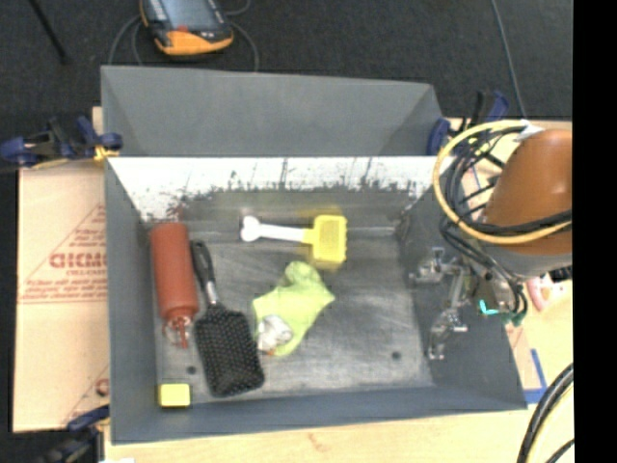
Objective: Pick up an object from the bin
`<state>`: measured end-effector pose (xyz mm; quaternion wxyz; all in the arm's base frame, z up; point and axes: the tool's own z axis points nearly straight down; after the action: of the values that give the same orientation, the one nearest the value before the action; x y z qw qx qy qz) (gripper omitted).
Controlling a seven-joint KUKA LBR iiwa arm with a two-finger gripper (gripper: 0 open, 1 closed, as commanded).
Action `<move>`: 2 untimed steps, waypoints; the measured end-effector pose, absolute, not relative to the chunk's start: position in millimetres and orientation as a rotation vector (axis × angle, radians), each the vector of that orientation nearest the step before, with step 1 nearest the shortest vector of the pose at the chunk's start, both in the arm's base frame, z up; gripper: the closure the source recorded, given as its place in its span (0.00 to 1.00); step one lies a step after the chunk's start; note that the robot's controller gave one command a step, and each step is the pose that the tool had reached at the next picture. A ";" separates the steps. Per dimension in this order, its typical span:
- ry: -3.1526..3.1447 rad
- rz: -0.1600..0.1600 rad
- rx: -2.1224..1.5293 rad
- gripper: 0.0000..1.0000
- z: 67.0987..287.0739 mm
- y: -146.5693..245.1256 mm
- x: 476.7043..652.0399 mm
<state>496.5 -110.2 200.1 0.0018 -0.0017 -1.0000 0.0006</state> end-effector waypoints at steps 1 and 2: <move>-3.145 0.004 0.000 0.00 203.2 -110.1 498.2; -3.142 0.005 0.134 0.00 193.9 -95.1 507.7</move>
Offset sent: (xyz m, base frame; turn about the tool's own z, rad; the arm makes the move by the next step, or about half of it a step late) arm 0.0215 0.0383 -0.0193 -0.1981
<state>507.7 -95.1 193.9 -0.0017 0.0425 -0.9991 0.0017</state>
